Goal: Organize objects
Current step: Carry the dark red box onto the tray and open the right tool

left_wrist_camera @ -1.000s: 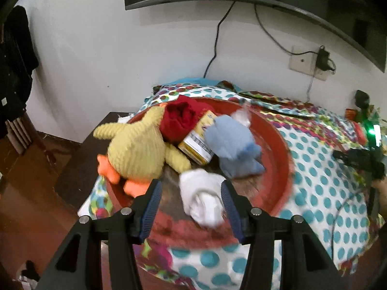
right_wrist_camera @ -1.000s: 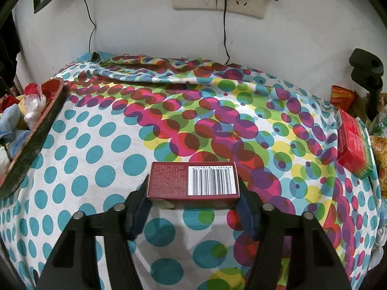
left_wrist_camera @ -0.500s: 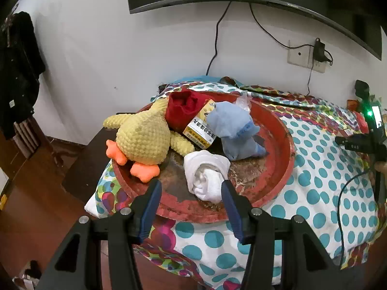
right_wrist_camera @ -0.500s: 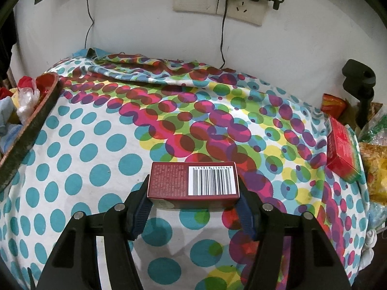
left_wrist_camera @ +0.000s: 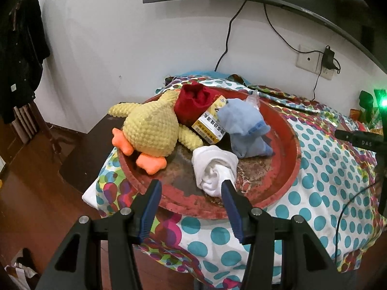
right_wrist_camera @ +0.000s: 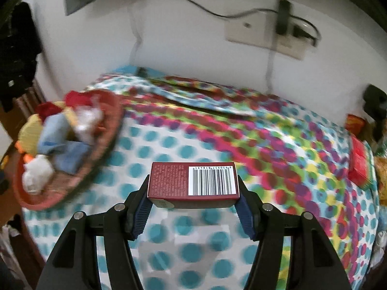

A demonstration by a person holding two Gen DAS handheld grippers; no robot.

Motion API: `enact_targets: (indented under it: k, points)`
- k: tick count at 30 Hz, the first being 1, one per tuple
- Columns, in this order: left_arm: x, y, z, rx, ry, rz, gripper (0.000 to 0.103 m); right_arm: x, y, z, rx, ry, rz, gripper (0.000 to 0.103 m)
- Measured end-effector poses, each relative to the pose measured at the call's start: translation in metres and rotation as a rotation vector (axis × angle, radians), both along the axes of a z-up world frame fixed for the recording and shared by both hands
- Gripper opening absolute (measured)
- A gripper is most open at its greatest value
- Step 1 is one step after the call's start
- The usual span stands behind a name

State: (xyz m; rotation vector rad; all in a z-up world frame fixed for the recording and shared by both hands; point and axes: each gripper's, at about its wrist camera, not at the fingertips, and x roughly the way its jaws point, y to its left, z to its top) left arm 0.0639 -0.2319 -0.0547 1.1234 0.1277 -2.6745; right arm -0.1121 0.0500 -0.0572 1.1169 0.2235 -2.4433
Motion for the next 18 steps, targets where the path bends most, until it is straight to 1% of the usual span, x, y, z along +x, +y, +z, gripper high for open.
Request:
enact_targets:
  k: [3, 6, 9, 11, 14, 18]
  points:
    - [-0.001, -0.003, -0.001, 0.033, -0.011, -0.007, 0.053, 0.015, -0.033, 0.009, -0.018, -0.005, 0.075, 0.06]
    - [0.0, -0.009, -0.001, 0.039, -0.016, 0.013, 0.053, 0.031, -0.068, 0.014, -0.014, -0.009, 0.154, 0.06]
    - [0.001, -0.017, 0.002, 0.048, -0.013, 0.038, 0.053, 0.048, -0.105, 0.014, -0.006, -0.022, 0.237, 0.06]
    - [0.002, -0.024, 0.004, 0.053, -0.013, 0.053, 0.053, 0.059, -0.131, 0.012, 0.02, -0.018, 0.29, 0.06]
    - [0.004, -0.03, 0.005, 0.064, -0.013, 0.065, 0.053, 0.065, -0.154, 0.006, 0.043, -0.026, 0.323, 0.06]
    - [0.005, -0.04, 0.003, 0.103, -0.021, 0.086, 0.053, 0.062, -0.175, -0.006, 0.072, -0.064, 0.328, 0.06]
